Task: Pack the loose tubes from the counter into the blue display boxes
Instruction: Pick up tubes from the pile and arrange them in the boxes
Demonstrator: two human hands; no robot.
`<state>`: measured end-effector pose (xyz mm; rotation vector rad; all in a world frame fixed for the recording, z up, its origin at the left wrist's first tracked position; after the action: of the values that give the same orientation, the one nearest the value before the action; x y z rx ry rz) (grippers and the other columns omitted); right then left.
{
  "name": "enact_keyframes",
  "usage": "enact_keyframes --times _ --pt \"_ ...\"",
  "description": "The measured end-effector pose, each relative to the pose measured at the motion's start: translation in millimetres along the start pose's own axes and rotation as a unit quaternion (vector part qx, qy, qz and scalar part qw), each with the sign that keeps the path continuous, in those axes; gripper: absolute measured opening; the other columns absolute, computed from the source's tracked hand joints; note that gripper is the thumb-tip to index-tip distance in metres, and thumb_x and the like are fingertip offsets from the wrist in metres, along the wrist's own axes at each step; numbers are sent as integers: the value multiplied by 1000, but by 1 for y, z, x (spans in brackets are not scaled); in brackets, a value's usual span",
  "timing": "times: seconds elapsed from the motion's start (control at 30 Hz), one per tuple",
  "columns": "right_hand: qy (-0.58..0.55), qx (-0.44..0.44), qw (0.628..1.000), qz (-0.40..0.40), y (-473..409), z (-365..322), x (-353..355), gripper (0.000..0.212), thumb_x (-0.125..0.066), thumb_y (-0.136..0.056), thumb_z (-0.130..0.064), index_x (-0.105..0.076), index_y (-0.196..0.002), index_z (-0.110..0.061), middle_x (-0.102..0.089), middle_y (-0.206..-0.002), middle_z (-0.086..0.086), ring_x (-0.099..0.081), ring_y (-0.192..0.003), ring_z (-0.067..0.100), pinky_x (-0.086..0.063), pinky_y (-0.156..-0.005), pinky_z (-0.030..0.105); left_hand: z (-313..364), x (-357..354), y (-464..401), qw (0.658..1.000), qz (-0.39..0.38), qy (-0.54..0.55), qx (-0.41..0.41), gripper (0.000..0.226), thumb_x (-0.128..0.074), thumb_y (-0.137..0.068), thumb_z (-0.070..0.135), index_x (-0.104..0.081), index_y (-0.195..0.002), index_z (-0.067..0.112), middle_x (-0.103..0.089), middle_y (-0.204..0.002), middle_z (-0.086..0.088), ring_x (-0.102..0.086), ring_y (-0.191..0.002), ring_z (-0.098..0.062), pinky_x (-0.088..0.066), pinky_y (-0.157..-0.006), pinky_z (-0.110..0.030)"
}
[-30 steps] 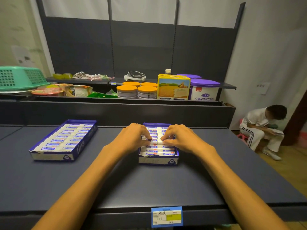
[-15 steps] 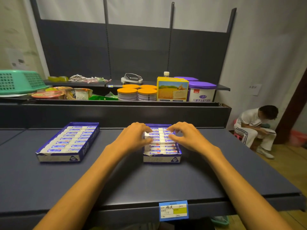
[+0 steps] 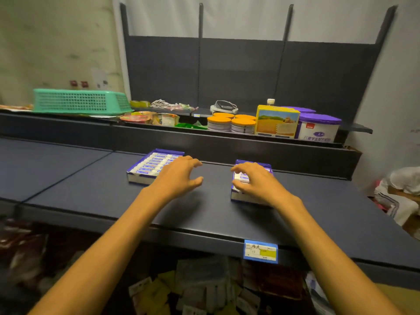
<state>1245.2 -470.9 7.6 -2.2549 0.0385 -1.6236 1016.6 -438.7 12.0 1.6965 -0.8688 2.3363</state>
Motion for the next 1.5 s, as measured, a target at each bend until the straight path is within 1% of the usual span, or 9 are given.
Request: enact_keyframes --times 0.13,0.27,0.47,0.63,0.8,0.97,1.1,1.3,1.5 --pt "12 91 996 4 1 -44 -28 44 -59 -93 -35 -51 -134 -23 -54 -134 1 -46 -125 19 -35 -105 33 -30 18 52 997 1 -59 47 49 -61 -88 40 -53 -132 22 -52 -136 -3 -47 -123 -21 -43 -97 -35" --pt "37 136 990 -14 -11 -100 -43 49 -56 -93 -37 -46 -139 -23 -49 -140 3 -42 -129 22 -34 -105 38 -67 44 97 988 -4 -110 105 54 -57 -90 43 -46 -139 23 -47 -140 -1 -42 -128 -21 -43 -95 -36" --pt "17 204 979 -4 -45 -198 -73 46 -57 -92 -34 -49 -136 -20 -53 -137 4 -48 -122 23 -42 -99 38 -136 90 154 975 19 -145 169 56 -54 -91 47 -44 -141 22 -48 -138 -1 -42 -128 -22 -42 -97 -40" --pt "42 262 964 -15 -82 -299 -118 49 -55 -94 -38 -45 -139 -22 -50 -139 4 -43 -127 24 -38 -102 41 -218 131 204 963 28 -177 202 56 -53 -91 49 -45 -140 23 -51 -135 -2 -46 -124 -21 -44 -95 -38" --pt "40 275 961 -18 -114 -408 -166 48 -53 -96 -38 -43 -140 -23 -49 -140 4 -41 -129 25 -38 -102 42 -313 180 258 952 24 -198 230 55 -52 -91 50 -45 -139 24 -51 -135 0 -45 -125 -20 -44 -95 -39" --pt "39 280 958 -37 -139 -499 -213 47 -52 -97 -38 -43 -140 -22 -48 -141 3 -42 -127 25 -39 -100 40 -404 212 311 944 27 -205 255 56 -54 -89 49 -48 -137 23 -54 -130 0 -48 -120 -21 -46 -93 -38" --pt "30 293 955 -31 -171 -566 -236 46 -53 -96 -38 -45 -139 -23 -50 -140 3 -43 -127 24 -40 -100 40 -473 229 337 940 27 -195 278 56 -55 -88 48 -48 -137 22 -53 -132 -1 -48 -122 -20 -46 -94 -38" --pt "22 302 952 -30 -229 -639 -281 46 -53 -96 -37 -45 -139 -23 -51 -138 3 -44 -126 23 -41 -99 39 -570 243 341 940 36 -186 285 54 -55 -90 46 -47 -138 22 -52 -134 1 -46 -123 -16 -43 -95 -34" --pt "12 297 954 -36 -302 -695 -334 45 -53 -95 -38 -47 -137 -24 -50 -139 3 -43 -127 23 -40 -100 40 -673 252 329 941 36 -177 287 48 -56 -89 42 -50 -133 24 -55 -127 3 -49 -116 -15 -43 -89 -29"
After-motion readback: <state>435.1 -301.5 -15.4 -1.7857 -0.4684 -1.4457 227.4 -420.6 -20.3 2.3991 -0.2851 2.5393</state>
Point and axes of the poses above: each hand's wrist, its own y-axis away from the middle knuckle, its own x-axis out of the back of the hand, z = x × y, the point moved 1 cm from there along -y, towards the middle knuckle
